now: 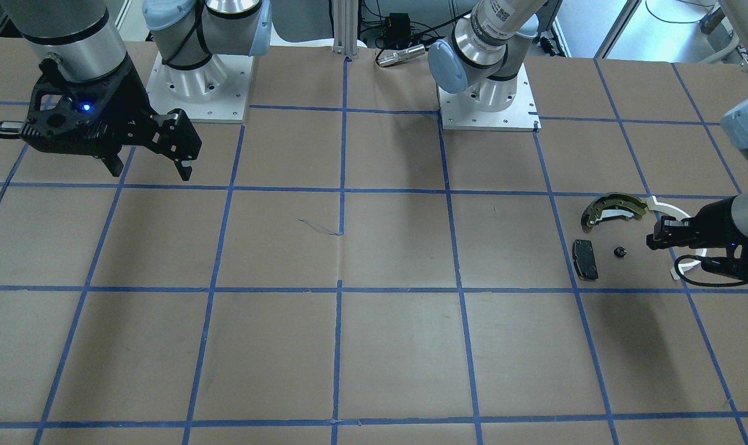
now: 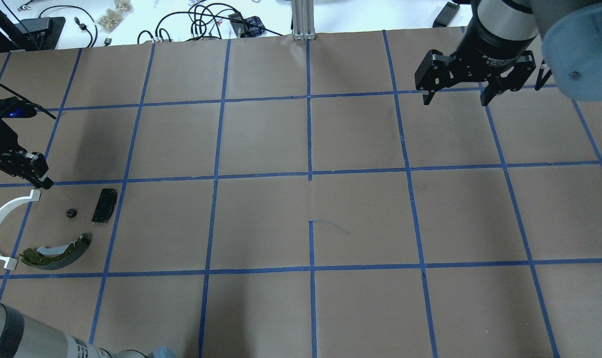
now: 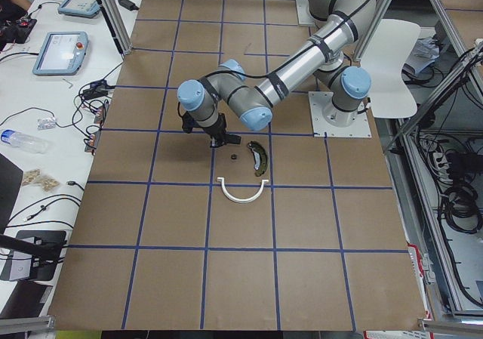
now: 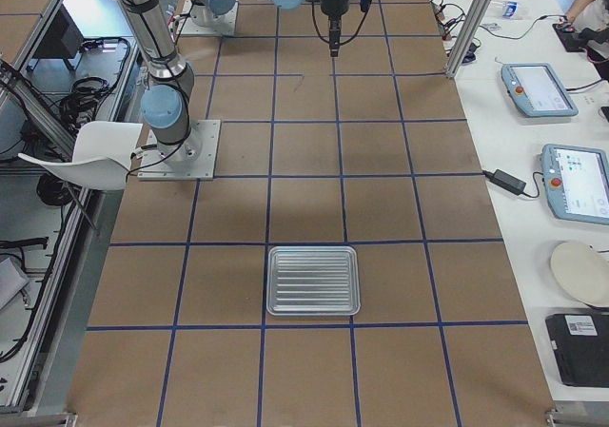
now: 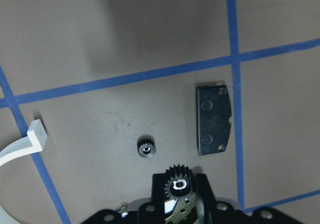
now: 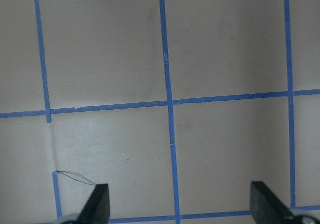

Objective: Place bearing gear from tray to pile

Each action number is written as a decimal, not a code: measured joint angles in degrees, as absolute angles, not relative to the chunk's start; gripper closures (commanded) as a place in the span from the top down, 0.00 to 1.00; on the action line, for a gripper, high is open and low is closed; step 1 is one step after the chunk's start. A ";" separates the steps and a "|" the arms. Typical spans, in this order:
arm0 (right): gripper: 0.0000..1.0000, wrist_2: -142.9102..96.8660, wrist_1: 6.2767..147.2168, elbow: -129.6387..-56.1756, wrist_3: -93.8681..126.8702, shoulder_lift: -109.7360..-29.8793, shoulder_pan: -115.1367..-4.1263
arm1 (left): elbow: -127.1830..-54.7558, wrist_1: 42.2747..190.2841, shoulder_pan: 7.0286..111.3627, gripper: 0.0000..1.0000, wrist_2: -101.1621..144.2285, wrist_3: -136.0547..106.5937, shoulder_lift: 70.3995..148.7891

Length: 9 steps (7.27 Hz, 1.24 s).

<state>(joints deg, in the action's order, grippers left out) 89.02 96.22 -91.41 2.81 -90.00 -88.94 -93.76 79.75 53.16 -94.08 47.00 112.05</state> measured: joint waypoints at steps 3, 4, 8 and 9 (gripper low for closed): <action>1.00 89.03 96.19 -91.41 2.81 -90.00 -88.94 | -100.52 69.15 49.76 0.00 -95.19 49.67 113.84; 1.00 89.03 96.20 -91.41 2.81 -90.00 -88.94 | -101.43 67.92 49.40 0.00 -95.93 49.73 114.25; 1.00 89.03 96.10 -91.41 2.81 -90.00 -88.94 | -102.01 67.75 49.43 0.00 -96.13 49.72 115.21; 1.00 89.03 96.05 -91.41 2.81 -90.00 -88.95 | -102.04 67.98 49.46 0.11 -96.09 49.74 115.26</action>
<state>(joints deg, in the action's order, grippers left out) 89.03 96.05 -91.41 2.81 -90.00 -88.95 -102.04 67.98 49.46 -96.09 49.74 115.26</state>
